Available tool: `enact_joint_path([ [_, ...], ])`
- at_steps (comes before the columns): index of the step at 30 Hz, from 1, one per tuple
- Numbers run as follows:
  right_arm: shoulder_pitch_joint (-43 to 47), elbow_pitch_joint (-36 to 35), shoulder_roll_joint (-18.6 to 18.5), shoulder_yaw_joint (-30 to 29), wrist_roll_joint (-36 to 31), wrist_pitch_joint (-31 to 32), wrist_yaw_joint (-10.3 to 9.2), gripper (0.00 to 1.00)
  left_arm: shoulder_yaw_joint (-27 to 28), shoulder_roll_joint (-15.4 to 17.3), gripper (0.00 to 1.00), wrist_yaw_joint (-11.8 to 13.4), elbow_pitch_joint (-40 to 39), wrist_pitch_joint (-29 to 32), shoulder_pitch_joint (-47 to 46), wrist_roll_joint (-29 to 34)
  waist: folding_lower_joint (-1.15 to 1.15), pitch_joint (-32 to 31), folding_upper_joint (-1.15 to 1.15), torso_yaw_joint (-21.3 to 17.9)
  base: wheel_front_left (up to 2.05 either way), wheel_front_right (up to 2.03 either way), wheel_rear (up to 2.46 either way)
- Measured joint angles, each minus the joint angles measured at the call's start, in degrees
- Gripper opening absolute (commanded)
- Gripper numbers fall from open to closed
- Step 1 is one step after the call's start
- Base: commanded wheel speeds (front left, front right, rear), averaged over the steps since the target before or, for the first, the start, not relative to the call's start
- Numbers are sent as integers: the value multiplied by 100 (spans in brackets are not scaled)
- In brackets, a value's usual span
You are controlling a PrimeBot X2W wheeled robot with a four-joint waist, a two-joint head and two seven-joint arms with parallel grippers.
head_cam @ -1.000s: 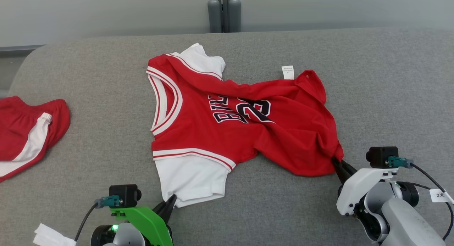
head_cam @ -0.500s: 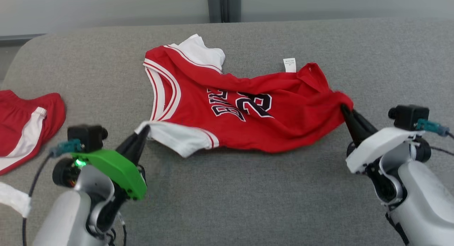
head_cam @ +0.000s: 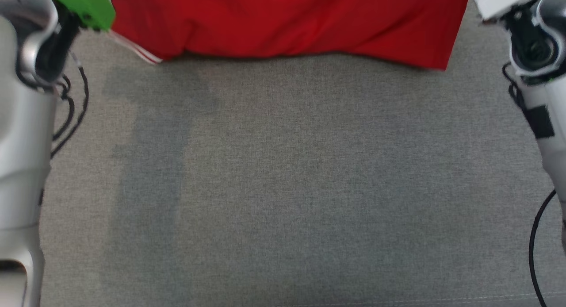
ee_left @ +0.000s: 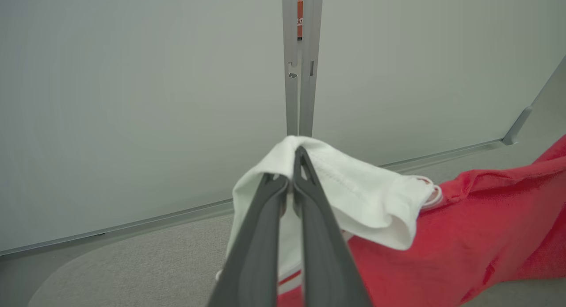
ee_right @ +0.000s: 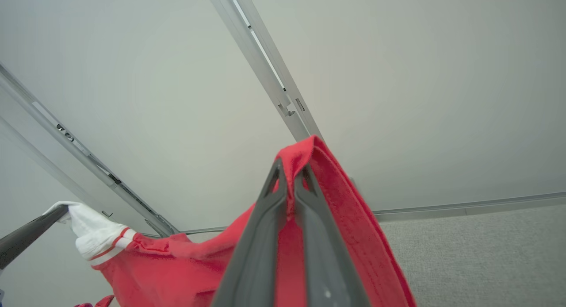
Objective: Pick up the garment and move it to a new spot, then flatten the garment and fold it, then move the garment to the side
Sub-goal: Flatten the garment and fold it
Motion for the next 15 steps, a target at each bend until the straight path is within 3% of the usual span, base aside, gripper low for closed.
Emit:
enact_joint_path([
  [9, -2509, 657, -22, 261, 437, -442, 0, 0, -104, 46, 0, -8, 1357, -632, -2557, -66, 0, 870, 0, 8, 0, 0, 0],
  [15, -3760, 1146, -1, 381, 533, -900, 0, 0, -285, 162, 0, -8, 1934, -973, -3679, -45, 0, 1272, 0, -5, 0, 0, 0],
])
